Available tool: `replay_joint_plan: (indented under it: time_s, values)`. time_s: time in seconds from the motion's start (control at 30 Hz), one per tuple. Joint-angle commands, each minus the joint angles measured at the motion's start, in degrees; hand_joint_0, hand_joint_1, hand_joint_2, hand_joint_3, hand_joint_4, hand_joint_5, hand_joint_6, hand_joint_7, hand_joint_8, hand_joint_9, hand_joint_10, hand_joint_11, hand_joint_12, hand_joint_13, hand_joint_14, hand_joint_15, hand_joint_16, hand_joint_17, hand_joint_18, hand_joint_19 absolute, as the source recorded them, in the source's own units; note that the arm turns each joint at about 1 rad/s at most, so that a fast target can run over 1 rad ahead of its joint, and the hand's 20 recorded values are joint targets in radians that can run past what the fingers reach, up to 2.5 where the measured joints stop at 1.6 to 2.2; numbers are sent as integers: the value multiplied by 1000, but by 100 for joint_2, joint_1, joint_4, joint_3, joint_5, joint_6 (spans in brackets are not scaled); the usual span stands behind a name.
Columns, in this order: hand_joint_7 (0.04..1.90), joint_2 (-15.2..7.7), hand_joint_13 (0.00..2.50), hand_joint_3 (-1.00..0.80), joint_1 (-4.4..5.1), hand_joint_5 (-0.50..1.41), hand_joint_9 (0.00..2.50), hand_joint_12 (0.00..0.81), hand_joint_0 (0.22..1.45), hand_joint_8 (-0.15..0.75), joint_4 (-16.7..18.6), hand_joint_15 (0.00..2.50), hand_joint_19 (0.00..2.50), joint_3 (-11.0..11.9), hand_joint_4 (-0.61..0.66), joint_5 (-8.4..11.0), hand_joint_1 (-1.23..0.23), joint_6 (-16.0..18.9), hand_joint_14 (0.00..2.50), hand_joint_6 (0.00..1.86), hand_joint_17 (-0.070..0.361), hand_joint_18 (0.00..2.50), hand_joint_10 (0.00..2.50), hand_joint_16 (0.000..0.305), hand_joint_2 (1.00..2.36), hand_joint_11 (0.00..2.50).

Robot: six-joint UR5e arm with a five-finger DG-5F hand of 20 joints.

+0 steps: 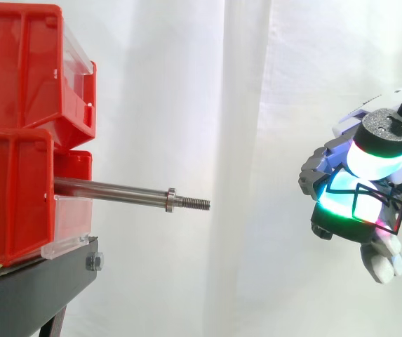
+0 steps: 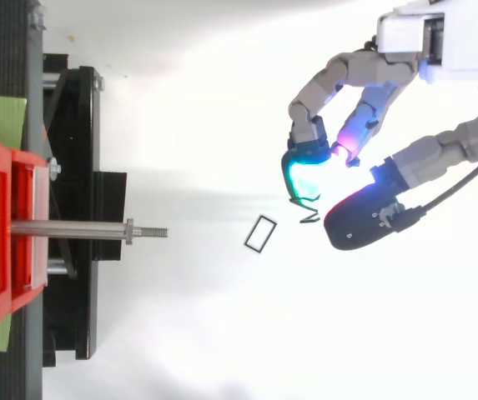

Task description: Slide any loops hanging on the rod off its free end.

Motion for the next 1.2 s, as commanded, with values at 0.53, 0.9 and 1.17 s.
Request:
replay_joint_plan:
  time_s: [0.53, 0.9, 1.17]
  values:
    - [921, 48, 909, -403, 121, -208, 1000, 257, 664, 228, -10, 226, 429, -63, -95, 173, -728, -890, 9, 900, 87, 869, 17, 39, 1008, 463]
    - [923, 83, 907, -416, 173, -210, 994, 256, 671, 219, -10, 228, 428, -63, -110, 155, -727, -1682, 9, 901, 87, 868, 14, 39, 1007, 457]
    - [919, 83, 907, -415, 182, -210, 994, 256, 670, 225, -36, 228, 428, -63, -108, 155, -727, -1998, 9, 901, 86, 868, 15, 38, 1008, 462]
